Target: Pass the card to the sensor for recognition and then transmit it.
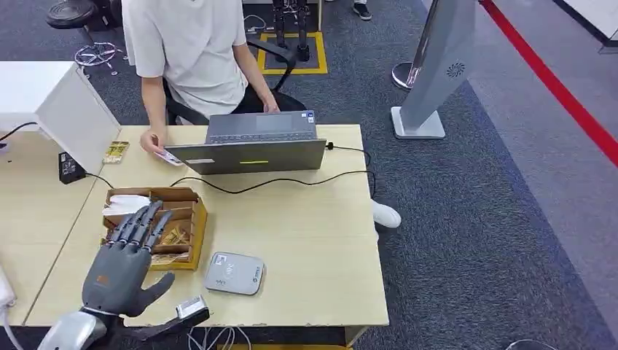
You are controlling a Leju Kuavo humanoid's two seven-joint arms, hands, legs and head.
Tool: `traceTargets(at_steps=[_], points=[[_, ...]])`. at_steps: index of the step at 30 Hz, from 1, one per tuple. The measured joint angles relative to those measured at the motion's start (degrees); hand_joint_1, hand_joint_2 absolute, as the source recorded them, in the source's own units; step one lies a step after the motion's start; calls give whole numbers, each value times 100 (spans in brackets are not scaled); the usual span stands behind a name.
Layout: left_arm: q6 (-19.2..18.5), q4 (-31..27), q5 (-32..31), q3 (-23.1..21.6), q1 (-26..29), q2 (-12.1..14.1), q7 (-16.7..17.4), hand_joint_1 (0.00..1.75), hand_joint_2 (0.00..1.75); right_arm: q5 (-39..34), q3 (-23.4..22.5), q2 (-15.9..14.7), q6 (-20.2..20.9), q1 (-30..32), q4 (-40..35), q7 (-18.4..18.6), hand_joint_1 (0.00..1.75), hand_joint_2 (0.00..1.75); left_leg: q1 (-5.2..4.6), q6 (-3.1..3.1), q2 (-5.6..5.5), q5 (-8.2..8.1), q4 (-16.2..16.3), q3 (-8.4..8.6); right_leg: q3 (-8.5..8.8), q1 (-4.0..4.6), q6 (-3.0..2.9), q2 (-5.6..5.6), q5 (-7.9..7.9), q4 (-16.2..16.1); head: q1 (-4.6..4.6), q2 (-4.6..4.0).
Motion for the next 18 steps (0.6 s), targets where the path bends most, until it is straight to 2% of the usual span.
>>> traceTargets(at_steps=[6, 18], points=[[-50, 179, 31, -37, 31, -17, 125, 0, 175, -15, -4, 0, -9, -5, 0, 46, 0, 175, 0, 0, 0, 0, 0, -1, 0, 0, 0, 0, 0, -2, 2, 0], [-52, 334, 31, -90, 29, -17, 153, 0, 175, -15, -4, 0, -13, -7, -2, 50, 0, 175, 0, 0, 0, 0, 0, 0, 0, 0, 0, 0, 0, -1, 2, 0]])
